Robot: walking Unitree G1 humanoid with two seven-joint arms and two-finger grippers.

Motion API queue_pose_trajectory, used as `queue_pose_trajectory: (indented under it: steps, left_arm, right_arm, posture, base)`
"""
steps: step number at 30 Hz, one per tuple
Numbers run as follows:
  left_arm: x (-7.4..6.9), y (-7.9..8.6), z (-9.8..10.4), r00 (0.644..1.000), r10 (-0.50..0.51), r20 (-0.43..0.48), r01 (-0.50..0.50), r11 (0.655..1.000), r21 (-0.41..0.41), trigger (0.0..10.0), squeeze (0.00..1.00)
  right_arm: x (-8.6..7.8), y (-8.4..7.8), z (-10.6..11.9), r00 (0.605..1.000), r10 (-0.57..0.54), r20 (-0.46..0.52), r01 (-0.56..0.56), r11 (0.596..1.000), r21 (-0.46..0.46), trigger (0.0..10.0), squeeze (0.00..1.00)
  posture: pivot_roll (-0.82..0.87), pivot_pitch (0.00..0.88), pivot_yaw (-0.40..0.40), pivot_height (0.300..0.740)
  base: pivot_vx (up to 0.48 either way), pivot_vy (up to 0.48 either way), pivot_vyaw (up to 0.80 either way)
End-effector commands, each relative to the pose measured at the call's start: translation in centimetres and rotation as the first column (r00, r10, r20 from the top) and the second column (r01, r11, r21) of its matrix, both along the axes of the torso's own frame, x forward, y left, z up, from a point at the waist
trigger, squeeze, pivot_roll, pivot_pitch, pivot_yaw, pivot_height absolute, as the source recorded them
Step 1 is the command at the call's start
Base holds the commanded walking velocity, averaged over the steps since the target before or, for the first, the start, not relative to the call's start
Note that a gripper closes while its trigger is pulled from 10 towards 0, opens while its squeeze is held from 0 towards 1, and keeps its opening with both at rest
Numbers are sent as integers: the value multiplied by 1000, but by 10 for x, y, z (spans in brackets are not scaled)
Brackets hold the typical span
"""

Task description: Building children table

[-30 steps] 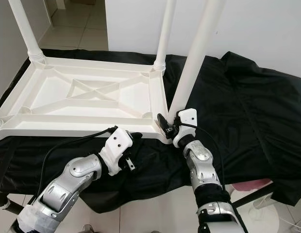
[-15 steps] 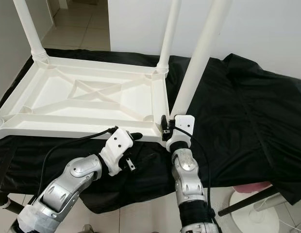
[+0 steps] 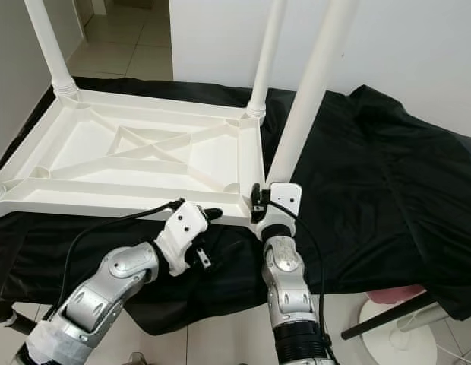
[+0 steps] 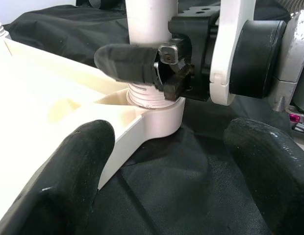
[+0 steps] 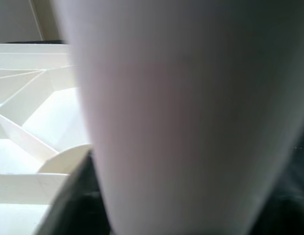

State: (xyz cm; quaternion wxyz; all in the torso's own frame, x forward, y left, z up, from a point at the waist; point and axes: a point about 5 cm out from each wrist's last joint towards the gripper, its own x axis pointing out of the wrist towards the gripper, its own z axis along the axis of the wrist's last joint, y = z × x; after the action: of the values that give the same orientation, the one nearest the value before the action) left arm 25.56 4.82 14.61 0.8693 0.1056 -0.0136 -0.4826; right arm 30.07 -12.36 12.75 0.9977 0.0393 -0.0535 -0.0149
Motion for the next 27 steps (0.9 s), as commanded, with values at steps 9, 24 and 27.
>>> queue_pose_trajectory:
  steps: [9,24,27]
  left_arm:
    - [-4,-5,0,997,-80,3,80,997,16,10000,0]
    - [-4,-5,0,997,-80,5,79,997,18,10000,0]
    - [-4,-5,0,997,-81,6,80,997,19,10000,0]
  right_arm:
    - [-8,0,-3,998,56,3,-56,998,-28,10000,1000]
    - [-3,-19,-2,968,251,27,-249,966,-70,10000,0]
    - [0,-23,-3,955,297,19,-295,953,-68,10000,0]
  posture:
    - [30,16,-97,740]
    - [30,18,-97,740]
    - [29,22,-96,740]
  base:
    - [0,0,0]
    - [0,0,0]
    - [0,0,0]
